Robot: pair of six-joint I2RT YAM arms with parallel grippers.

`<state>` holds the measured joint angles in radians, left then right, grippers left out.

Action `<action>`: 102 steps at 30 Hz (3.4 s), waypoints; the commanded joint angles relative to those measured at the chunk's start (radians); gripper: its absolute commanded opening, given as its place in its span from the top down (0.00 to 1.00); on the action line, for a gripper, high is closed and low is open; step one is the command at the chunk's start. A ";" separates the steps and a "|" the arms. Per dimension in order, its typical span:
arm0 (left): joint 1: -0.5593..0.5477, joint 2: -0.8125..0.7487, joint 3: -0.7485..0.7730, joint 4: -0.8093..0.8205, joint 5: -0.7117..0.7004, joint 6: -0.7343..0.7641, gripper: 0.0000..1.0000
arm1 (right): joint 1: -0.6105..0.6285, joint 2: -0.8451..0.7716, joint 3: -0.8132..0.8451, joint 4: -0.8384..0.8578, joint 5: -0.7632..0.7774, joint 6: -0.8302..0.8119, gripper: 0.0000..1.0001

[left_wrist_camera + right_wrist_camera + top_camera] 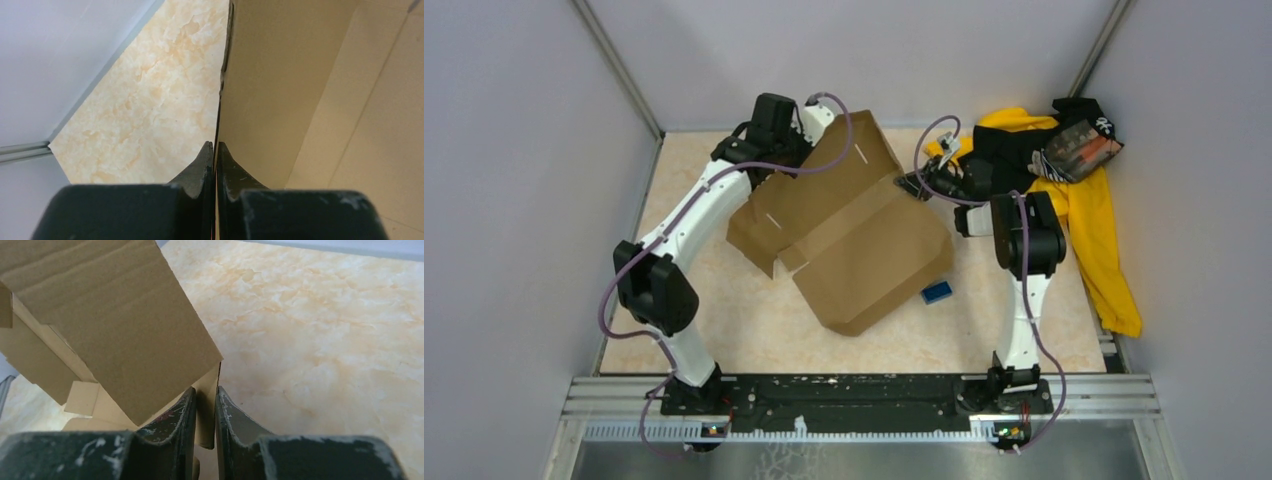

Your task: Fold the paper box

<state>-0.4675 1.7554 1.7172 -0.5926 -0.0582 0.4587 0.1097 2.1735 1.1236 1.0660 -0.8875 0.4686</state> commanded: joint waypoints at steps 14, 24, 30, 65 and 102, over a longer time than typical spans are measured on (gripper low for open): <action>0.056 0.132 0.205 -0.122 0.083 -0.150 0.89 | 0.155 -0.394 -0.209 -0.175 0.334 -0.427 0.90; 0.119 0.181 0.259 -0.185 0.114 -0.232 0.88 | 0.223 -0.477 -0.320 -0.181 0.494 -0.499 0.93; 0.187 0.249 0.353 -0.259 0.182 -0.303 0.87 | 0.231 -0.458 -0.341 -0.146 0.505 -0.436 0.95; -0.142 -0.081 -0.050 0.058 -0.453 -0.060 0.88 | 0.357 -0.377 -0.262 -0.198 0.350 -0.330 0.89; -0.238 -0.300 -0.378 0.213 -0.577 0.034 0.88 | 0.204 -0.433 -0.076 -0.626 0.184 -0.106 0.68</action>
<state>-0.6941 1.4429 1.3399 -0.3893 -0.6392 0.5091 0.3172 1.6894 0.9421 0.4973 -0.7021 0.3462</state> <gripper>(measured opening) 0.121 0.337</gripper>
